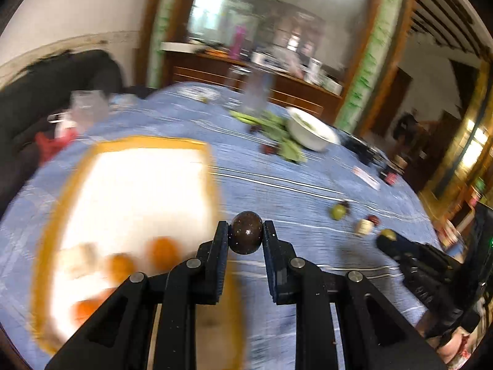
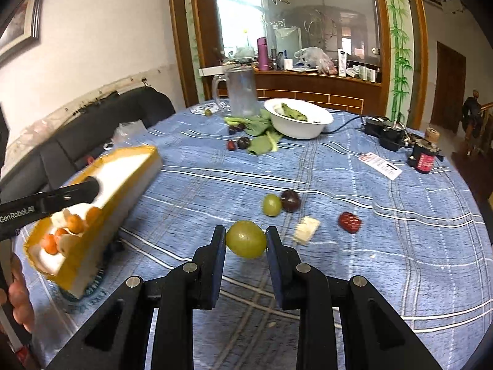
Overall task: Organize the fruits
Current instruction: 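Place the plum and grape in the tray, opening both grippers, then grasp a green grape with the left gripper while the right gripper grasps a white cube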
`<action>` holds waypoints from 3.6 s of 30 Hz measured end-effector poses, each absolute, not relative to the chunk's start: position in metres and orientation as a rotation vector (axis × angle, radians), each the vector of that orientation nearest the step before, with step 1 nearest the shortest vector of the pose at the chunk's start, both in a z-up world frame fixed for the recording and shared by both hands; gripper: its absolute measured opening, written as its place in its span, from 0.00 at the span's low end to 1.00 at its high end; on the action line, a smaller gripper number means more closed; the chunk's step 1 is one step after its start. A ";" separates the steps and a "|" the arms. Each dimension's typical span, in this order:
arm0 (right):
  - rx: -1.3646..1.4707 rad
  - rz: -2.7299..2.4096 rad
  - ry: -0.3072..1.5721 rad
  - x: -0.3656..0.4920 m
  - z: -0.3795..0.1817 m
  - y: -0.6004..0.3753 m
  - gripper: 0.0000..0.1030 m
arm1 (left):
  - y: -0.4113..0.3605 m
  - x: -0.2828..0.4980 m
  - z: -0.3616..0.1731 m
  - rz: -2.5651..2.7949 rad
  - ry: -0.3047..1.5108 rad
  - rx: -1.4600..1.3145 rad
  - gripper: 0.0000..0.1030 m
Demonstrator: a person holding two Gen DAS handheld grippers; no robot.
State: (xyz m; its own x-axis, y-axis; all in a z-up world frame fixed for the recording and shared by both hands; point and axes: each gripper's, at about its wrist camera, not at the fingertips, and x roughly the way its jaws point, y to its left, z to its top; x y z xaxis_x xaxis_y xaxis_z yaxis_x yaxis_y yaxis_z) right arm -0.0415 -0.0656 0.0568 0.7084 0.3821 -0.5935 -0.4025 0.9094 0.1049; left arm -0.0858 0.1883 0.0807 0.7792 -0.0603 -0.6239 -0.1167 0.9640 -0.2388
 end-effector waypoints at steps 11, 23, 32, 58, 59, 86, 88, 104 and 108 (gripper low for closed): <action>-0.057 0.641 0.698 -0.068 0.080 0.031 0.28 | 0.290 -0.126 0.060 0.253 0.704 -0.364 0.21; -0.152 0.730 0.829 -0.042 0.069 0.141 0.28 | 0.311 -0.113 0.041 0.259 0.765 -0.365 0.21; -0.222 0.692 0.894 -0.016 0.046 0.175 0.28 | 0.315 -0.110 0.040 0.233 0.762 -0.375 0.30; -0.107 0.610 0.751 -0.070 0.076 0.096 0.66 | 0.244 -0.144 0.089 0.225 0.670 -0.154 0.77; -0.110 0.602 0.746 -0.073 0.076 0.091 0.66 | 0.240 -0.145 0.091 0.222 0.667 -0.141 0.77; -0.117 0.415 0.676 -0.098 0.077 -0.030 0.74 | 0.161 -0.156 0.102 0.117 0.682 0.009 0.79; -0.138 0.359 0.683 -0.096 0.072 -0.050 0.74 | 0.160 -0.153 0.100 0.110 0.689 0.003 0.80; 0.087 0.185 0.819 -0.025 0.048 -0.160 0.74 | 0.109 -0.115 0.073 -0.023 0.798 0.026 0.82; 0.122 0.230 0.856 -0.007 0.040 -0.144 0.74 | 0.101 -0.104 0.069 -0.047 0.815 0.015 0.82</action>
State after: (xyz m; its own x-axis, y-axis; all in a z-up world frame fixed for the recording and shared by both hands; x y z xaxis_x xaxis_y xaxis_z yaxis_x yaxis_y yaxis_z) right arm -0.0066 -0.1437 0.0396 0.6325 0.2491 -0.7334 -0.1511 0.9684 0.1986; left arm -0.1043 0.1014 0.0690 0.6846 -0.0365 -0.7280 0.0482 0.9988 -0.0047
